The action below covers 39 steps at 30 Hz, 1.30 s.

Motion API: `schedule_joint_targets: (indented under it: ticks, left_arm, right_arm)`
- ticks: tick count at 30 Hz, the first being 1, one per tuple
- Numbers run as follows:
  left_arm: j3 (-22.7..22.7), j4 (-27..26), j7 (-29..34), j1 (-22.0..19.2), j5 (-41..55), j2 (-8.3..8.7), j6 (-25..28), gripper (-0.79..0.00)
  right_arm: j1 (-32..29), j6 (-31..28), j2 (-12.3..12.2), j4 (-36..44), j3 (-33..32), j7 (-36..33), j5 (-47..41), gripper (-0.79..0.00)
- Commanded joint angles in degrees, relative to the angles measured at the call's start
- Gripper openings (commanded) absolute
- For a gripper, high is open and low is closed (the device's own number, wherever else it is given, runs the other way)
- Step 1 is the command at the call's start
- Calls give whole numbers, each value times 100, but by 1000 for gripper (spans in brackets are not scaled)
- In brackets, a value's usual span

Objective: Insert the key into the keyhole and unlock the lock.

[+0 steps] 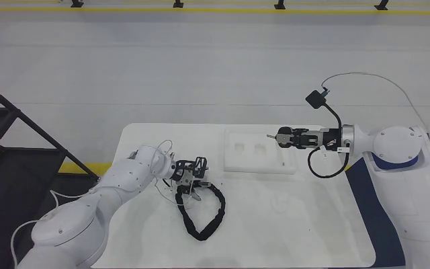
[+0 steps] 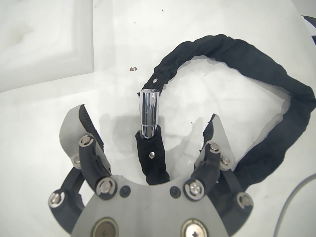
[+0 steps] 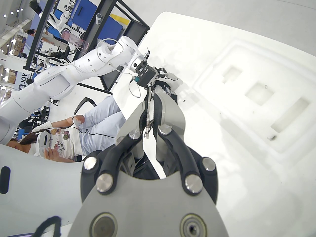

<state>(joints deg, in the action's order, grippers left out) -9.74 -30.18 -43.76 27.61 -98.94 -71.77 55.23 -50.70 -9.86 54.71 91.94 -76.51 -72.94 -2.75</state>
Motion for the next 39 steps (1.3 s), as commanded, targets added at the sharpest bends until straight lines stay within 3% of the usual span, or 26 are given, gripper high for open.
schedule_joint_targets:
  ticks: [1,2,4,5,6,7,15,22,28,34,39]
  left_arm:
    - [0,153,-114,8,-123,-84,52,-256]
    - [0,217,-161,11,-191,-122,47,-400]
    - [0,346,-293,11,-287,-189,55,-523]
    - [0,403,-342,9,-354,-219,47,-671]
    - [0,457,-395,6,-416,-247,40,-763]
    - [0,509,-448,2,-472,-274,33,-785]
    - [0,751,-620,-53,-668,-398,-91,-785]
    - [0,574,-725,-149,-385,-332,-195,-785]
    - [-11,73,-761,-378,144,-127,-231,-785]
    - [-28,-754,-722,-621,525,190,-192,-785]
    - [-89,-1485,-727,-760,612,479,-198,-785]
  right_arm:
    - [0,0,0,0,0,0,0,-785]
    - [0,0,0,0,0,0,0,-785]
    - [0,0,0,0,0,0,0,-785]
    - [0,0,0,0,0,0,0,-785]
    - [0,0,0,0,0,0,0,-785]
    - [0,0,0,0,0,0,0,-785]
    - [0,0,0,0,0,0,0,-785]
    - [0,0,0,0,0,0,0,-785]
    - [0,0,0,0,0,0,0,-785]
    - [-78,35,4,33,57,16,-57,-785]
    - [27,469,-13,102,318,-757,-285,-785]
